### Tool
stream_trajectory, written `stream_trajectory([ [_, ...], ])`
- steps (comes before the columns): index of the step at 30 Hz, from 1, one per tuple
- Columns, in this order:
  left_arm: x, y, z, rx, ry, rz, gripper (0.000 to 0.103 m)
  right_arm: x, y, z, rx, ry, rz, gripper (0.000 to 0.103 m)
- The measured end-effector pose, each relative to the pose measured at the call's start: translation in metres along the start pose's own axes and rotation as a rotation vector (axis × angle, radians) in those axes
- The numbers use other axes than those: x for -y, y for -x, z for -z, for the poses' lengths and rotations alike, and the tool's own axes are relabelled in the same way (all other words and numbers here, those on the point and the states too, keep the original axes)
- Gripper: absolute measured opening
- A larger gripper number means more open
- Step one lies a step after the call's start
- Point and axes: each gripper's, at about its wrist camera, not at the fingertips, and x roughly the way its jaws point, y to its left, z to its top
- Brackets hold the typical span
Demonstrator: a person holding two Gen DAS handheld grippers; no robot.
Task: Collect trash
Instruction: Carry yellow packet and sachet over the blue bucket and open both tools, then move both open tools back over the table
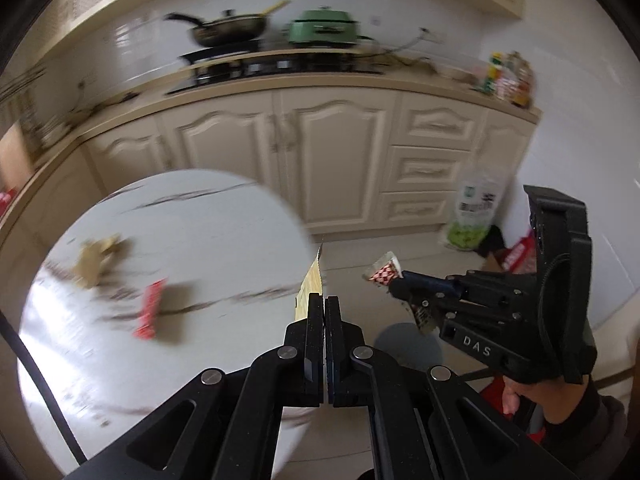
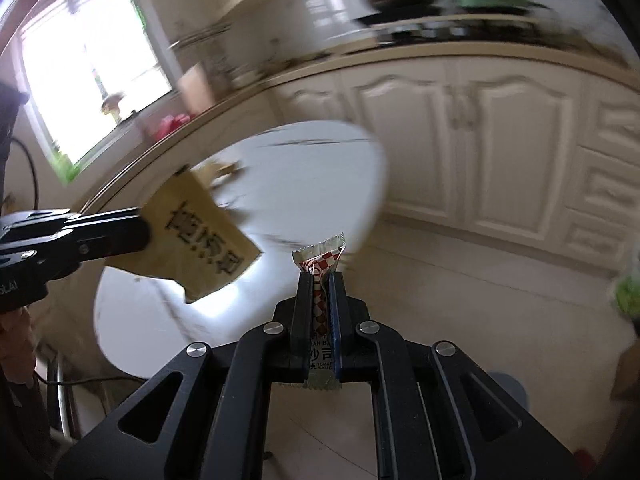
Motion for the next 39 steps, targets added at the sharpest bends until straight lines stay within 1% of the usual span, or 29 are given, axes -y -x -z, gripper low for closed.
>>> stream_trajectory([
  [3, 0.039, -0.028, -0.016, -0.014, -0.045, 0.057, 0.000, 0.043, 0.015, 0.012, -0.006, -0.060, 0.058, 0.009],
  [5, 0.065, -0.053, -0.026, -0.038, -0.074, 0.093, 0.000, 0.071, 0.020, 0.024, -0.021, -0.099, 0.088, 0.009],
  [6, 0.075, -0.065, -0.029, -0.049, -0.086, 0.107, 0.000, 0.089, 0.020, 0.032, -0.032, -0.131, 0.101, 0.015],
  [7, 0.086, -0.078, -0.032, -0.067, -0.097, 0.122, 0.000, 0.102, 0.019, 0.037, -0.043, -0.157, 0.111, 0.017],
  [9, 0.105, -0.108, -0.035, -0.109, -0.117, 0.147, 0.000, 0.132, 0.019, 0.051, -0.063, -0.223, 0.141, 0.029],
  [10, 0.115, -0.122, -0.036, -0.132, -0.129, 0.158, 0.000, 0.144, 0.020, 0.057, -0.067, -0.245, 0.149, 0.030],
  [13, 0.143, -0.166, -0.035, -0.198, -0.166, 0.178, 0.000, 0.175, 0.022, 0.078, -0.081, -0.300, 0.188, 0.033],
  [15, 0.155, -0.189, -0.034, -0.228, -0.179, 0.181, 0.000, 0.191, 0.025, 0.090, -0.095, -0.325, 0.218, 0.043],
  [16, 0.160, -0.202, -0.033, -0.247, -0.185, 0.183, 0.000, 0.199, 0.028, 0.097, -0.101, -0.332, 0.236, 0.043],
  [19, 0.168, -0.230, -0.036, -0.275, -0.188, 0.154, 0.003, 0.210, 0.034, 0.109, -0.104, -0.350, 0.246, 0.045],
  [21, 0.181, -0.251, -0.044, -0.301, -0.203, 0.138, 0.011, 0.217, 0.038, 0.111, -0.102, -0.363, 0.265, 0.051],
  [22, 0.183, -0.256, -0.044, -0.310, -0.209, 0.120, 0.027, 0.219, 0.041, 0.112, -0.096, -0.365, 0.267, 0.052],
  [23, 0.187, -0.256, -0.044, -0.307, -0.211, 0.106, 0.044, 0.218, 0.043, 0.112, -0.092, -0.365, 0.268, 0.053],
  [24, 0.191, -0.257, -0.046, -0.298, -0.211, 0.097, 0.047, 0.217, 0.045, 0.112, -0.092, -0.364, 0.270, 0.054],
  [26, 0.194, -0.253, -0.047, -0.289, -0.205, 0.097, 0.046, 0.212, 0.048, 0.111, -0.090, -0.363, 0.278, 0.054],
  [29, 0.190, -0.227, -0.041, -0.258, -0.195, 0.076, 0.047, 0.201, 0.054, 0.105, -0.080, -0.349, 0.275, 0.055],
  [30, 0.184, -0.213, -0.038, -0.237, -0.190, 0.060, 0.048, 0.195, 0.057, 0.101, -0.071, -0.338, 0.272, 0.055],
  [32, 0.168, -0.179, -0.028, -0.196, -0.178, 0.040, 0.056, 0.181, 0.063, 0.091, -0.052, -0.318, 0.259, 0.055],
  [33, 0.161, -0.163, -0.027, -0.173, -0.167, 0.029, 0.057, 0.171, 0.067, 0.084, -0.038, -0.304, 0.253, 0.056],
  [34, 0.154, -0.144, -0.020, -0.154, -0.157, 0.019, 0.058, 0.157, 0.071, 0.076, -0.022, -0.285, 0.245, 0.058],
  [35, 0.144, -0.125, -0.017, -0.130, -0.144, 0.009, 0.058, 0.143, 0.075, 0.067, -0.003, -0.266, 0.235, 0.062],
  [36, 0.137, -0.109, -0.014, -0.108, -0.133, 0.005, 0.060, 0.128, 0.078, 0.058, 0.013, -0.245, 0.224, 0.064],
  [38, 0.116, -0.070, -0.006, -0.058, -0.104, -0.031, 0.066, 0.100, 0.082, 0.044, 0.041, -0.200, 0.202, 0.064],
  [39, 0.106, -0.049, 0.000, -0.034, -0.087, -0.046, 0.068, 0.083, 0.084, 0.035, 0.053, -0.176, 0.186, 0.066],
])
